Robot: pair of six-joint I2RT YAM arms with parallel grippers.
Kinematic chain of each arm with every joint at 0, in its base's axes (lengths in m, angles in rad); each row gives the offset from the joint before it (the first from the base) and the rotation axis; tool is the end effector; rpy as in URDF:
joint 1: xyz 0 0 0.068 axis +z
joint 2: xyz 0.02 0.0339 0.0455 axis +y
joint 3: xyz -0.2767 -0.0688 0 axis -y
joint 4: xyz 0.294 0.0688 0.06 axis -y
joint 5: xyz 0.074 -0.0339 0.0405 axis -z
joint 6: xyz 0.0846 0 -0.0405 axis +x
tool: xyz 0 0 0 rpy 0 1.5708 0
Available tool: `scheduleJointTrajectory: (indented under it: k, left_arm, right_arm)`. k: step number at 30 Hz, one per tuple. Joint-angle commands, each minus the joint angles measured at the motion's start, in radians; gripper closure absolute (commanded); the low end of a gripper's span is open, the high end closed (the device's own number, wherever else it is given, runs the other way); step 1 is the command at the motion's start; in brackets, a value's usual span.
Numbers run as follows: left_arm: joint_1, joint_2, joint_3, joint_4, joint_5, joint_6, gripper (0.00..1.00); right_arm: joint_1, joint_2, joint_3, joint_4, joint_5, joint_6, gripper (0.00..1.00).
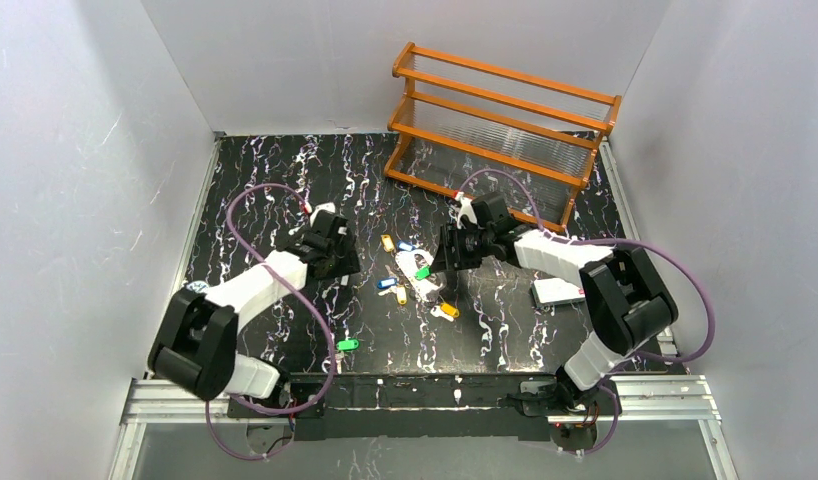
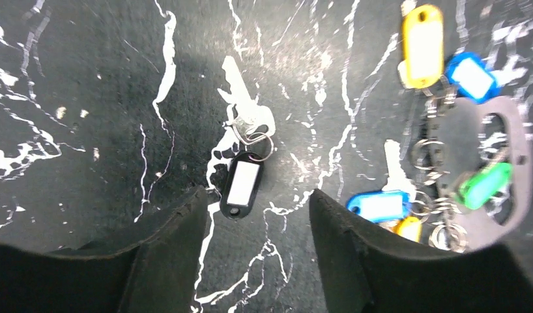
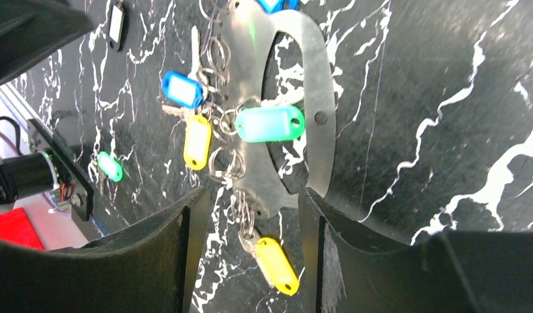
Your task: Put the keys on the keyring
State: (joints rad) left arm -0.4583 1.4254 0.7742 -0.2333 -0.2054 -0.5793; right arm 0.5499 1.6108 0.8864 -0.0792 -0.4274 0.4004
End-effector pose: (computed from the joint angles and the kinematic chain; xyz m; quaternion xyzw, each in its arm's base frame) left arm 0.3211 -0.1391 0.1355 -0.0911 0.9329 -0.0821 0.3385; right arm 0.3191 0.2367 0.1314 -0.1468 0.8978 0.3422 0.2353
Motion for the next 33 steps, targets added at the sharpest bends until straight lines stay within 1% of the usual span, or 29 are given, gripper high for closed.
scheduleJointTrajectory:
  k: [1, 3, 7, 9, 12, 15, 19, 21, 24, 27, 33]
  left_arm:
    - [0.003, -0.131, -0.005, -0.056, -0.011, -0.012, 0.39]
    - [0.004, -0.152, 0.001, -0.072, 0.002, -0.015, 0.33]
    - [0.004, -0.163, 0.002, -0.071, 0.086, -0.019, 0.3]
    - [0.004, -0.172, -0.033, -0.001, 0.19, -0.014, 0.3]
    - [0.004, -0.176, -0.108, 0.134, 0.362, -0.055, 0.31]
    - [0.004, -0.171, -0.177, 0.254, 0.438, -0.111, 0.33]
    - [0.004, -0.149, -0.266, 0.436, 0.519, -0.184, 0.35]
    - [0.003, -0.122, -0.286, 0.523, 0.558, -0.217, 0.36]
    - [-0.005, -0.075, -0.291, 0.588, 0.578, -0.241, 0.38]
    - [-0.023, -0.018, -0.275, 0.631, 0.576, -0.257, 0.39]
    - [-0.065, 0.115, -0.193, 0.634, 0.534, -0.245, 0.41]
  right_arm:
    - [-0.004, 0.058, 0.074, -0.002, 0.034, -0.012, 0.39]
    - [-0.005, 0.103, 0.095, -0.001, 0.031, -0.008, 0.39]
    - [-0.004, 0.181, 0.11, 0.008, -0.002, -0.001, 0.4]
    - [-0.002, 0.195, 0.095, 0.019, -0.037, 0.008, 0.41]
    - [0.001, 0.183, 0.043, 0.052, -0.107, 0.037, 0.43]
    - [0.01, 0.153, -0.028, 0.093, -0.177, 0.076, 0.44]
    - [0.023, 0.109, -0.083, 0.149, -0.261, 0.122, 0.44]
    - [0.022, 0.086, -0.087, 0.147, -0.262, 0.128, 0.44]
    - [0.023, 0.041, -0.074, 0.131, -0.207, 0.109, 0.43]
    - [0.011, 0.022, -0.043, 0.096, -0.12, 0.074, 0.43]
    - [-0.024, 0.08, 0.017, 0.025, -0.052, 0.02, 0.43]
